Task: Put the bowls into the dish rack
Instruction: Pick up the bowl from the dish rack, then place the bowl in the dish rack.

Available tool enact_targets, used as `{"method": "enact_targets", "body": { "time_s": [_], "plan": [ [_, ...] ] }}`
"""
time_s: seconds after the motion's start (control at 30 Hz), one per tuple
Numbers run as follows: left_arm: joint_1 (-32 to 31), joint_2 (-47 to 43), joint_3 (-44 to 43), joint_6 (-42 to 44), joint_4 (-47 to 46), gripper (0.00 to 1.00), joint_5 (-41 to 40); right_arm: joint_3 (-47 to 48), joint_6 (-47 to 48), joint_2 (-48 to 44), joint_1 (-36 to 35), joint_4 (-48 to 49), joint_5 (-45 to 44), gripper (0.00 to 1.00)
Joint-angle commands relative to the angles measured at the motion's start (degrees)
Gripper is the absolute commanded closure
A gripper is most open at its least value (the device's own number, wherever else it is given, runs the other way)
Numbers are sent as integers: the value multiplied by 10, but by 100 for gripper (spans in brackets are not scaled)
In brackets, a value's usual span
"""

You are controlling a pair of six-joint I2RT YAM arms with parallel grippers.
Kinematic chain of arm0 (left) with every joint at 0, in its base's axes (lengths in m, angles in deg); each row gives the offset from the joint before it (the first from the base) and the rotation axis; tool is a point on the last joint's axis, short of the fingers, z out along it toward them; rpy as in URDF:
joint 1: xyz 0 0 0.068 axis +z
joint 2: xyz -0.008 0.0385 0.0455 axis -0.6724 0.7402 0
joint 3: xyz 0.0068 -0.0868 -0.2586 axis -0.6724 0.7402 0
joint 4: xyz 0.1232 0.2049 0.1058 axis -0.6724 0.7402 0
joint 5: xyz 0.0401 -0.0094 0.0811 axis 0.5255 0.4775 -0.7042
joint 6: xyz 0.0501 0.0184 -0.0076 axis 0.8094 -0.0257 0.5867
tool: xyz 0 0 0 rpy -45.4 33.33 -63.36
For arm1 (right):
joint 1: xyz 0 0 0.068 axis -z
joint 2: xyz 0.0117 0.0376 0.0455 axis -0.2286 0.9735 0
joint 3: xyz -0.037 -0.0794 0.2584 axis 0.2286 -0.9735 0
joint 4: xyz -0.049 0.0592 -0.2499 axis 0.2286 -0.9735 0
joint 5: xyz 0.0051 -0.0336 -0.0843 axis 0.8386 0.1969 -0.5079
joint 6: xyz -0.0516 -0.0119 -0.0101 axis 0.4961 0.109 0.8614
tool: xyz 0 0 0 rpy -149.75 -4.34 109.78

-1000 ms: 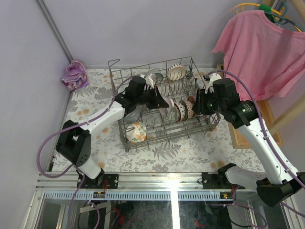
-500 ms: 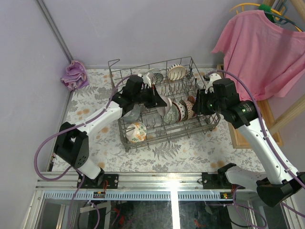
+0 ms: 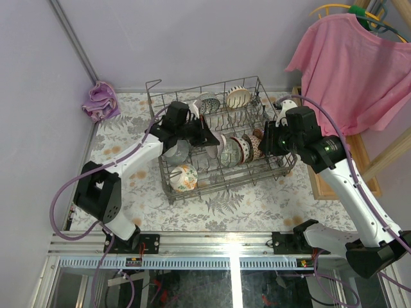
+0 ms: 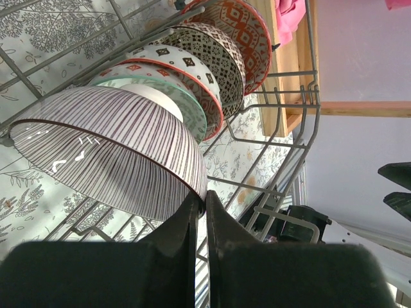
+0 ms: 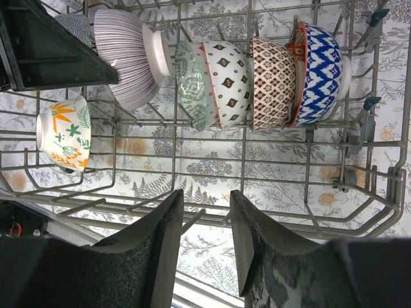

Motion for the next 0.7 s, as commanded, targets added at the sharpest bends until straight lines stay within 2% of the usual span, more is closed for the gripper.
{"method": "enact_targets", "body": {
  "time_s": [0.0,0.67],
  "plan": [
    [4,17,-2,6,15,100,50,-4,-4,-7,3,17,10,58],
    [4,56,2,35,68,99,73,-9,-4,-9,3,20,13,59]
  ]
}}
